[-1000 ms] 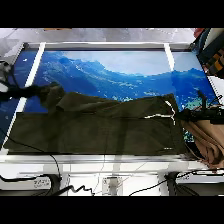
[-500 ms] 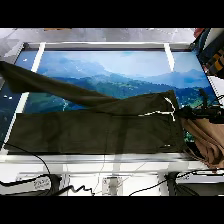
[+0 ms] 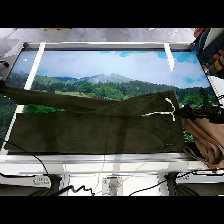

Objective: Fold the clothes and pants, and hang the long-sleeved shirts on hangers.

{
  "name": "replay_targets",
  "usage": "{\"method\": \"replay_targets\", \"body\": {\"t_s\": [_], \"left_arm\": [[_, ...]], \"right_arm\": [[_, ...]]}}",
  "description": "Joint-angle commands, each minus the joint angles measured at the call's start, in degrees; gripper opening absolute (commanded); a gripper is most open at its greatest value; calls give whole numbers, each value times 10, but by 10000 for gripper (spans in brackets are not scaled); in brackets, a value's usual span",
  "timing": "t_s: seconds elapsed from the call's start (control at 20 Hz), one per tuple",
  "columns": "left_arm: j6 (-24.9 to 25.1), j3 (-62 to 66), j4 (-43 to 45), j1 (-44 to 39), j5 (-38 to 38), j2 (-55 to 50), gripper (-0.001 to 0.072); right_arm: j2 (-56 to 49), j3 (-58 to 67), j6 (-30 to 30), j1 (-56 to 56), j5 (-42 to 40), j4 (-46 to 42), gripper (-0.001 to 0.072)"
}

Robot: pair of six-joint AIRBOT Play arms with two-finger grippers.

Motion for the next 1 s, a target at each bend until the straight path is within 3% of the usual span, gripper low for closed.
{"method": "replay_targets", "body": {"t_s": [0.0,0.1,0.3,0.5,0.65,0.85,0.9,0.95], "left_arm": [[0,1,-6,3,-41,-41,21],[0,1,-7,-7,-11,-47,21],[-37,47,-8,-44,144,-31,20],[-37,90,-2,-67,233,-3,19],[-37,67,-2,-49,157,-5,19],[-54,-55,-4,-4,51,-57,21],[-54,-69,-4,1,32,-73,45],[-54,-75,-4,5,17,-90,191]], "right_arm": [[0,0,2,0,0,16,31],[0,0,1,0,0,38,31],[0,0,1,0,-21,44,31],[0,0,1,0,-66,66,31],[0,0,1,0,-97,65,31],[0,0,2,4,-101,66,31],[0,0,2,9,-101,66,31],[0,0,2,13,-103,65,31]]}}
